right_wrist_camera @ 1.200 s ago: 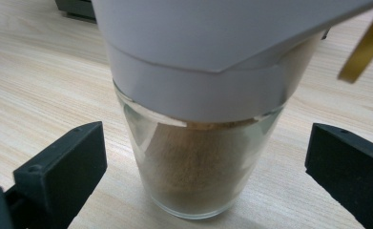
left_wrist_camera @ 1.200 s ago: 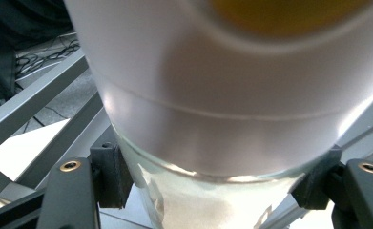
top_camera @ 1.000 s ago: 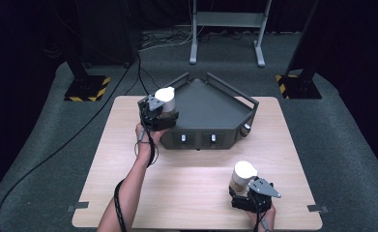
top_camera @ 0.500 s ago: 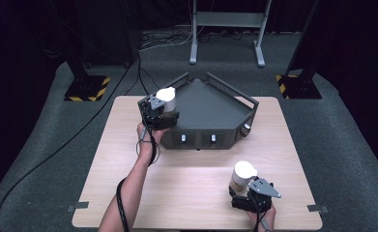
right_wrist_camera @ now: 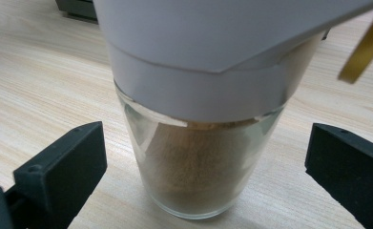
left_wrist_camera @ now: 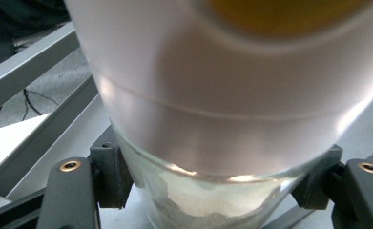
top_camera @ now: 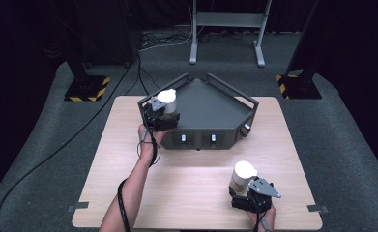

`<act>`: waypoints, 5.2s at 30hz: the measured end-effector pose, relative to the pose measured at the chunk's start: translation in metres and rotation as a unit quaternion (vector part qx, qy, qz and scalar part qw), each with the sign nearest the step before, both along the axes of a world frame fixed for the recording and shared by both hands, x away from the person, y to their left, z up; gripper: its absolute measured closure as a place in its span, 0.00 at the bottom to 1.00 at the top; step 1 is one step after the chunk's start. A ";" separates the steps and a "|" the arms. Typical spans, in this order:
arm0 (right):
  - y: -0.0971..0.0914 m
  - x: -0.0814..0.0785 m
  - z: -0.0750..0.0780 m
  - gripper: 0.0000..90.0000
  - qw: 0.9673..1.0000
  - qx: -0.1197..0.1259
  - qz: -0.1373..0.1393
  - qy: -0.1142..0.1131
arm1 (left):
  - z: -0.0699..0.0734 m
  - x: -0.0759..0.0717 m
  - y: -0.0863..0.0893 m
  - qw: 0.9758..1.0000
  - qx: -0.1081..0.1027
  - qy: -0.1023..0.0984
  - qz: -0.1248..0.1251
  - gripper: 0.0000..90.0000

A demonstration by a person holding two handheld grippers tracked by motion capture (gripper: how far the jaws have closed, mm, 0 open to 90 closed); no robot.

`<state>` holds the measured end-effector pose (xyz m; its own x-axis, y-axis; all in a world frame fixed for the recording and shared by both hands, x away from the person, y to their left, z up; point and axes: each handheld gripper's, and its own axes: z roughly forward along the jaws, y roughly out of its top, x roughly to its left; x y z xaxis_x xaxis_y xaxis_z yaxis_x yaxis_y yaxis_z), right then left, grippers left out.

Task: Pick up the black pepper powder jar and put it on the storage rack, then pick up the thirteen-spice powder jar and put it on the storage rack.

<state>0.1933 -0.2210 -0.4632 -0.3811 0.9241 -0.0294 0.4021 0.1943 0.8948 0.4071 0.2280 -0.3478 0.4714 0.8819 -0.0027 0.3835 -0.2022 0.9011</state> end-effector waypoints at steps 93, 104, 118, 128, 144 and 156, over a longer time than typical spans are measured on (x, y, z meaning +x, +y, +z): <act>0.002 0.001 0.001 0.00 1.000 -0.003 -0.003 0.003 | -0.095 -0.149 0.014 0.988 0.120 0.086 -0.033 0.00; 0.003 0.000 0.001 0.00 1.000 -0.004 -0.006 0.003 | -0.095 -0.148 0.014 0.989 0.118 0.088 -0.031 0.00; 0.005 0.002 0.002 0.00 1.000 -0.010 -0.007 0.007 | -0.095 -0.149 0.014 0.988 0.120 0.086 -0.031 0.00; 0.005 0.001 0.002 0.00 1.000 -0.012 -0.008 0.004 | -0.095 -0.149 0.013 0.989 0.121 0.085 -0.031 0.00; 0.010 0.004 0.002 0.00 1.000 -0.020 -0.008 0.000 | -0.095 -0.150 0.012 0.988 0.123 0.083 -0.031 0.00; 0.008 0.014 -0.002 0.00 1.000 -0.007 0.010 -0.012 | -0.096 -0.151 0.011 0.988 0.126 0.079 -0.031 0.00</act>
